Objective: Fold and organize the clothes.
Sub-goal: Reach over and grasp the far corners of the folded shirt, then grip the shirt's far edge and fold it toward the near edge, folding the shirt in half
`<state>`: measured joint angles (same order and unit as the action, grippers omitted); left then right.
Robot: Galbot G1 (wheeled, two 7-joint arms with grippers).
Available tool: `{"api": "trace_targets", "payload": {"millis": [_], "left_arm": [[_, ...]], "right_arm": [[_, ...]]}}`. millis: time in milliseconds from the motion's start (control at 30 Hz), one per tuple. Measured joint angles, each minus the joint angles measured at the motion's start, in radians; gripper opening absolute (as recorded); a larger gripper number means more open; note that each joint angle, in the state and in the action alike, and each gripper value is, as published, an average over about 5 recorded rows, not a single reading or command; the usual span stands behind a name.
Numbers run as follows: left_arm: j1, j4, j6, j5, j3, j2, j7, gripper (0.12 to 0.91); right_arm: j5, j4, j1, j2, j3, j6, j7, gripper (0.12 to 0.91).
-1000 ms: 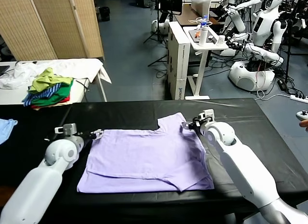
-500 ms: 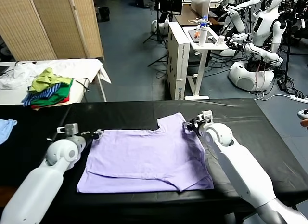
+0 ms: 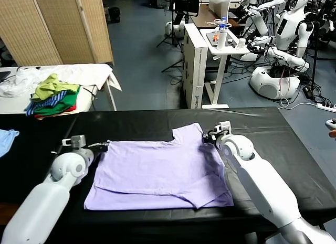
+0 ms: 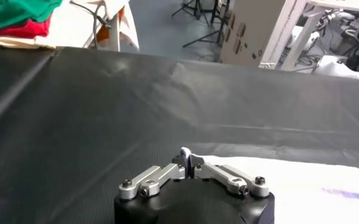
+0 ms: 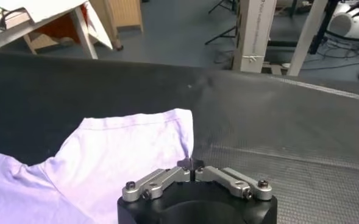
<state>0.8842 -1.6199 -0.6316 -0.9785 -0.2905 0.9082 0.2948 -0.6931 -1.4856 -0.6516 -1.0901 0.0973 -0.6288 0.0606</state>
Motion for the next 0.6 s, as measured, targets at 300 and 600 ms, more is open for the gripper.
{"api": "trace_targets", "payload": {"millis": [300, 600], "left_arm": [[0.078, -0.103, 0.002, -0.003, -0.060, -0.033, 0.000, 0.155], [0.237, -0.274, 0.016, 0.055, -0.143, -0.072, -0.022, 0.151]], "right_arm": [[-0.028, -0.145, -0.115, 0.050, 0.083, -0.016, 0.014, 0.139], [-0.057, -0.359, -0.276, 0.113, 0.180, -0.042, 0.029, 0.139]]}}
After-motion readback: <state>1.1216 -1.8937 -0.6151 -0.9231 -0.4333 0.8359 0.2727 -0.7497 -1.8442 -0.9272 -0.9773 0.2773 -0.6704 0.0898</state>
